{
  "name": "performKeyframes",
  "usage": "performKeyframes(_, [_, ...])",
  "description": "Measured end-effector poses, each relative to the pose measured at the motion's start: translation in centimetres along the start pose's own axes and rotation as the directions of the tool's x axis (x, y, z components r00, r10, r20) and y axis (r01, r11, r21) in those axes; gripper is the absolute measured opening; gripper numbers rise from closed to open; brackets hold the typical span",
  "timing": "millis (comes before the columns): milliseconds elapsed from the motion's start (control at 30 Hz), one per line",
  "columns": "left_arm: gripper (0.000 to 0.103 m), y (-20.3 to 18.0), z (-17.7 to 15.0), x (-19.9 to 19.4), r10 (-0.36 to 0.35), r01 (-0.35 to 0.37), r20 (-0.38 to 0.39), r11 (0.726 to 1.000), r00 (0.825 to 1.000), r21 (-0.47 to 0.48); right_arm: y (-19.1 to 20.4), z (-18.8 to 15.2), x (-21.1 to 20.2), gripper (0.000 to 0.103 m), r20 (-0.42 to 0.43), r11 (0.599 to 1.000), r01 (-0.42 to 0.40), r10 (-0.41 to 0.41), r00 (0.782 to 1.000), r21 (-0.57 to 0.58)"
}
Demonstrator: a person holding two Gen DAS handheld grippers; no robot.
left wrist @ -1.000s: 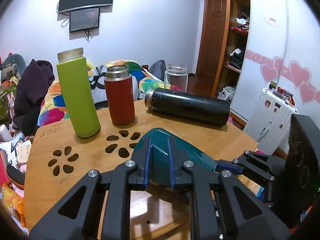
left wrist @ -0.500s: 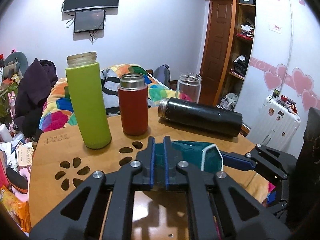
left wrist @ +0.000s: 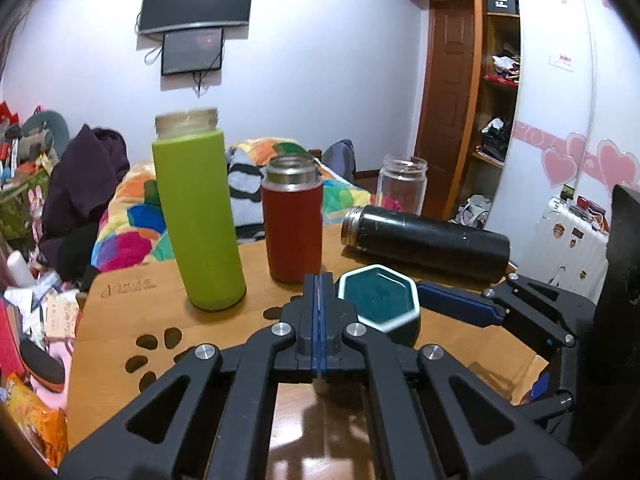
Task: Flip cup upside down
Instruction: 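Rotate the teal cup upright with the right tool and set it down, then open the right tool and pull both tools back from the cup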
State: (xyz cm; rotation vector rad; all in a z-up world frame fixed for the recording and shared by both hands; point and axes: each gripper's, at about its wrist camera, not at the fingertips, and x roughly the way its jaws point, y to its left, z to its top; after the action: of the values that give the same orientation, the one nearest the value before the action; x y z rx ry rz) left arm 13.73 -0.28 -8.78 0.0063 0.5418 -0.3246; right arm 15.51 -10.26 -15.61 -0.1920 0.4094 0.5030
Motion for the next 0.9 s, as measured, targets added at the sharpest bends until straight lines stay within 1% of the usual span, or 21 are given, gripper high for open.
performKeyframes(167, [0.000,0.1,-0.2,-0.3,0.013,-0.013,0.004,1.000,1.000,-0.018,-0.1,0.1,0.1,0.048,0.001,1.000,0.002,-0.002,1.000,-0.004])
performKeyframes(300, [0.000,0.3,0.0,-1.5,0.030,-0.028,0.020,0.998,0.999,-0.058,-0.8,0.5,-0.3,0.048,-0.016,0.999,-0.038,0.038,0.999,0.028])
performKeyframes(367, [0.000,0.5,0.2,-2.3,0.036,-0.034,0.034,0.997,0.999,-0.073,-1.3,0.7,-1.1,0.048,-0.007,0.998,-0.037,0.037,0.999,0.042])
performKeyframes(433, [0.001,0.3,0.3,-3.2,0.054,-0.050,0.054,0.996,0.997,-0.080,-1.7,1.0,-1.8,0.050,0.004,0.998,-0.023,0.023,1.000,0.051])
performKeyframes(567, [0.005,-0.3,0.5,-5.5,0.069,-0.061,0.100,0.995,0.993,-0.085,-3.0,1.8,-4.1,0.060,0.035,0.996,0.001,-0.004,0.999,0.094])
performKeyframes(600, [0.011,-0.6,0.6,-6.3,0.077,-0.068,0.114,0.994,0.990,-0.085,-3.3,2.0,-4.8,0.062,0.046,0.994,0.003,-0.008,0.999,0.107])
performKeyframes(633, [0.020,-0.8,0.6,-6.8,0.085,-0.075,0.123,0.993,0.989,-0.086,-3.7,2.3,-5.6,0.064,0.061,0.993,0.008,-0.015,0.998,0.119])
performKeyframes(667, [0.026,-1.1,0.6,-7.3,0.097,-0.086,0.132,0.992,0.986,-0.089,-3.9,2.6,-6.4,0.068,0.074,0.992,0.015,-0.025,0.997,0.126])
performKeyframes(700, [0.035,-1.3,0.6,-7.8,0.111,-0.099,0.142,0.991,0.984,-0.092,-4.0,2.7,-6.8,0.073,0.082,0.991,0.021,-0.032,0.996,0.130])
performKeyframes(733, [0.042,-1.6,0.5,-8.4,0.121,-0.108,0.152,0.990,0.981,-0.095,-4.2,2.9,-7.8,0.075,0.101,0.990,0.032,-0.046,0.994,0.140])
performKeyframes(767, [0.045,-1.7,0.5,-8.7,0.126,-0.112,0.156,0.989,0.980,-0.097,-4.3,3.1,-8.4,0.080,0.110,0.989,0.036,-0.052,0.993,0.146])
performKeyframes(800, [0.050,-1.8,0.3,-9.1,0.130,-0.114,0.162,0.988,0.978,-0.102,-4.3,3.2,-9.0,0.084,0.120,0.988,0.037,-0.056,0.991,0.150])
performKeyframes(833, [0.057,-2.1,0.2,-9.7,0.130,-0.113,0.170,0.988,0.977,-0.106,-4.2,3.3,-9.5,0.085,0.127,0.988,0.037,-0.057,0.990,0.152])
performKeyframes(867, [0.061,-2.2,0.2,-10.1,0.133,-0.115,0.178,0.987,0.975,-0.108,-4.1,3.4,-10.1,0.086,0.135,0.988,0.037,-0.058,0.989,0.153])
performKeyframes(900, [0.068,-2.6,0.1,-10.7,0.145,-0.126,0.190,0.986,0.971,-0.107,-4.0,3.6,-10.5,0.087,0.139,0.988,0.038,-0.059,0.989,0.152])
